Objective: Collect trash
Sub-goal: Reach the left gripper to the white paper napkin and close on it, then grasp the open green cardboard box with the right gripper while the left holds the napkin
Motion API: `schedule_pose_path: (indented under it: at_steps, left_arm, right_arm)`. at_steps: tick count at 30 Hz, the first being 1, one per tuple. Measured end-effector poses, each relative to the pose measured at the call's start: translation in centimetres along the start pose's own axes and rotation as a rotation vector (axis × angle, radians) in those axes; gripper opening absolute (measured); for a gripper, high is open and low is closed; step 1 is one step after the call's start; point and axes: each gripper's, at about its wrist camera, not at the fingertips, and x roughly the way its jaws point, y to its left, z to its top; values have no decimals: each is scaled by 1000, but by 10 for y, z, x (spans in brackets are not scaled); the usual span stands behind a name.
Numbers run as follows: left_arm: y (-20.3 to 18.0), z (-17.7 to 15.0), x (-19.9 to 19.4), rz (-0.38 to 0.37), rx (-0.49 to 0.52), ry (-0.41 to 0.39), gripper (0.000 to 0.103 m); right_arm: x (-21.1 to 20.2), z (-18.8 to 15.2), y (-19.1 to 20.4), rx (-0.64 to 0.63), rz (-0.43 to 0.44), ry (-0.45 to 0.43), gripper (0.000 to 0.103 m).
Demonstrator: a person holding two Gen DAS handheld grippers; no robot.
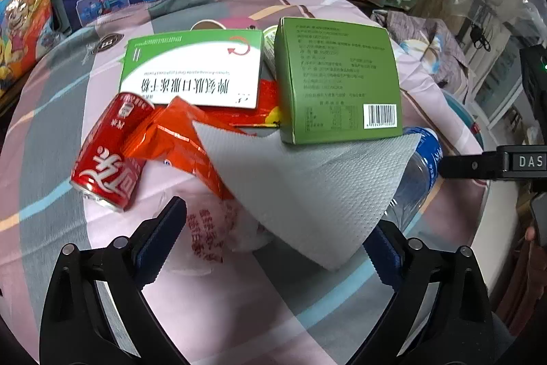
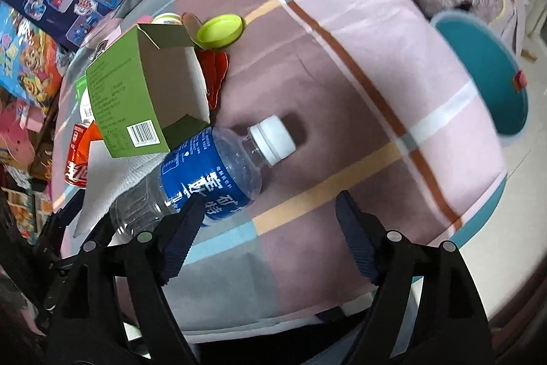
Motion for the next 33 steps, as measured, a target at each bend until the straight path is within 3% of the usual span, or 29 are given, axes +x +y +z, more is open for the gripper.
schedule_pose_path:
  at_steps: [8,15,17,19,21,27,33]
  left_arm:
    - [18,11,-9,27,7,-44,97]
    - [-11,15,-4,71,269,-71,97]
    - [-14,18,1,41,296,-65,95]
    - [-14,21,7,-9,296,-24,69]
    - [-16,21,14,-37,282,21,29]
    - [-12,19,4,-150,150,47,14]
    - [-35,11,8,-257,161,116,11]
  right_arm:
    - [12,-8,30,-55,24,66,76]
    - [8,-2,33,-64,-38,32,80]
    - [8,-1,25,-48,-45,27,80]
    - [9,1,18,-14,-23,33,80]
    - [9,2,16,-9,-15,35,80]
    - [6,-3,13,-10,-12,45,80]
    - [-9,-3,5,-11,-39,-18,80]
